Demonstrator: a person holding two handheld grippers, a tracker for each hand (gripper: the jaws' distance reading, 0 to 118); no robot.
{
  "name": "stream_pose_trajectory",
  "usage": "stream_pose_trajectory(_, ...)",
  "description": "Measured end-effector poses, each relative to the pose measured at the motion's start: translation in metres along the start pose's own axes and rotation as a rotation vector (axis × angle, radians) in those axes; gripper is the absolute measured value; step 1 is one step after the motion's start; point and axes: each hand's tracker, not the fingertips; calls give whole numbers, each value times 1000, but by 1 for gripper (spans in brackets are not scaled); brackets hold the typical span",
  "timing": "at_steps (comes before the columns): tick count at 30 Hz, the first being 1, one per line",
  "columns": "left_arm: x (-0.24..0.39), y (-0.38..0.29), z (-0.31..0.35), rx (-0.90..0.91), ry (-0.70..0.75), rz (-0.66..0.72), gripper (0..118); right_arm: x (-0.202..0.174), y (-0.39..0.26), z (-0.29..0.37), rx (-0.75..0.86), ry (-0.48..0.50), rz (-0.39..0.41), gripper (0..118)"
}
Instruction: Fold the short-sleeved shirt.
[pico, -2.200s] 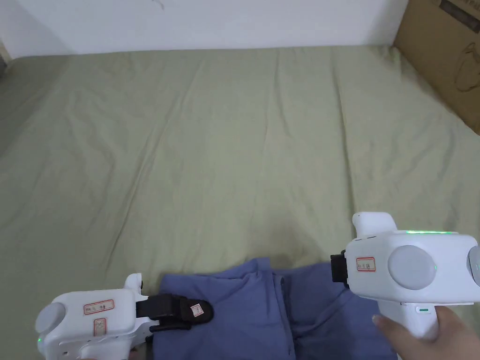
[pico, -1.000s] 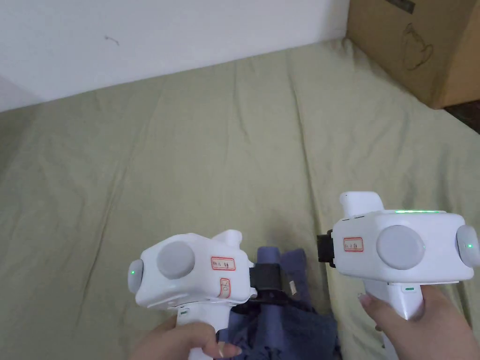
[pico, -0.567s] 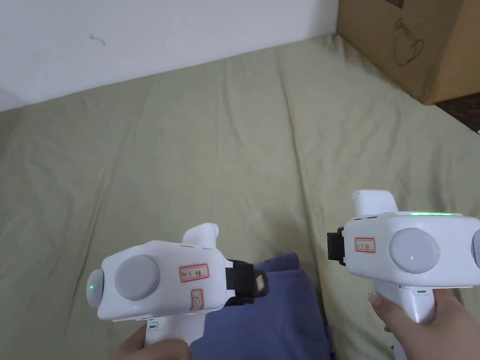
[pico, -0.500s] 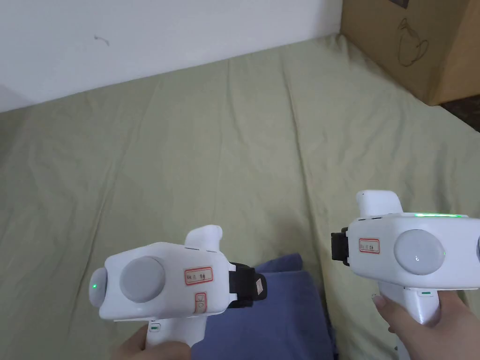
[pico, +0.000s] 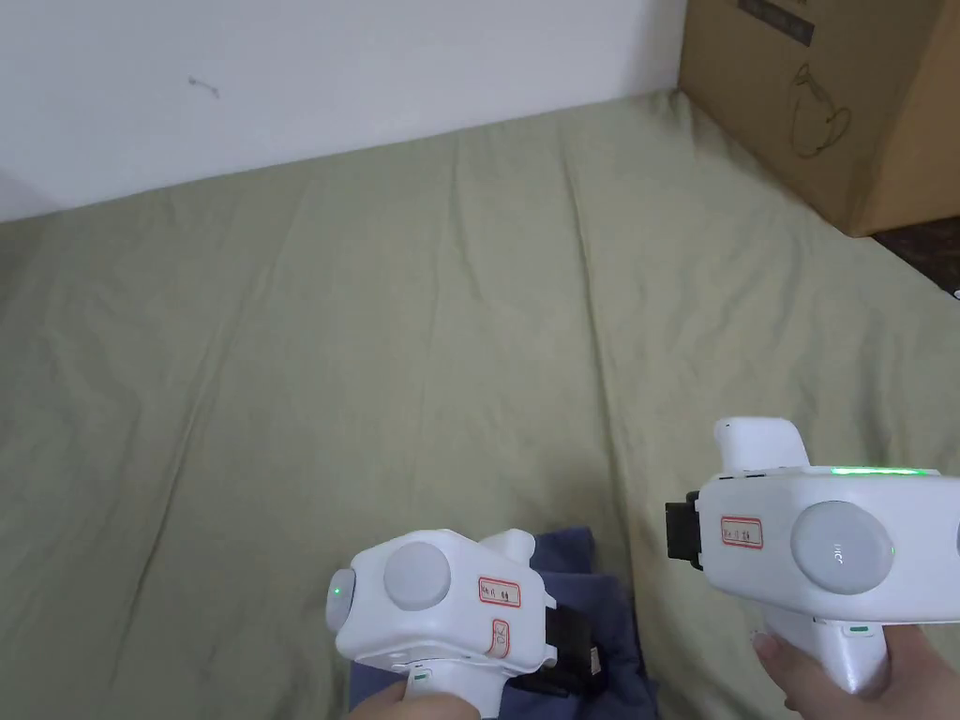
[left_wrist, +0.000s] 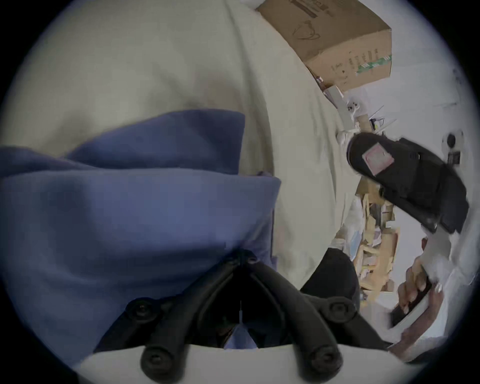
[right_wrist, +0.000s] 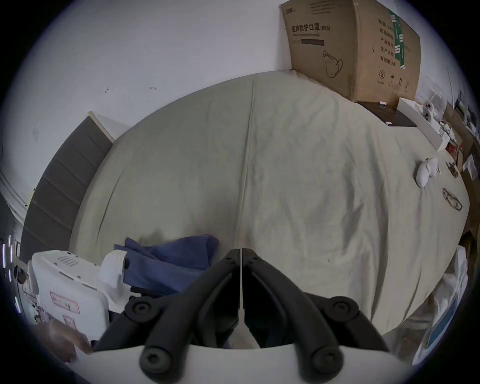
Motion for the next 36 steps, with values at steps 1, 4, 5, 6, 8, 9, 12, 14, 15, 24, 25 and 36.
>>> stream_pose_trajectory(1,-1,1,-1,1,-18,18,1,1,-1,0,-1,-2,-4,1)
stream_pose_trajectory(4,2,1,-6,5,-36,17,1,4,-2,0,-7,-2,-27,1)
stream_pose_trajectory(5,4,0,-9,9,-34,12,1,5,-2,1,-7,-2,-31,1)
stream_pose_trajectory(6,5,-1,-11,13,-36,9,1,5,-2,2,-6,-3,-33,1)
stream_pose_trajectory(8,8,-1,-13,22,-45,24,1,4,-1,7,-1,-6,-32,1)
stream_pose_trajectory(9,10,-1,-14,24,-46,36,1,4,-1,9,2,-8,-32,1)
stream_pose_trajectory(12,19,-3,-14,19,-63,40,1,5,2,18,13,-11,-36,1)
stream_pose_trajectory(14,28,-7,-10,5,-107,7,1,6,4,25,21,-14,-38,1)
stream_pose_trajectory(15,34,-10,-3,20,-115,-8,1,7,4,29,27,-15,-37,1)
stream_pose_trajectory(24,2,-50,127,317,-93,-90,1,10,1,59,38,-6,69,1)
stream_pose_trajectory(25,-6,-57,139,347,-62,-91,1,8,-1,55,1,36,62,1)
stream_pose_trajectory(36,-109,-111,177,494,7,173,1,-38,-43,-35,-315,260,26,1)
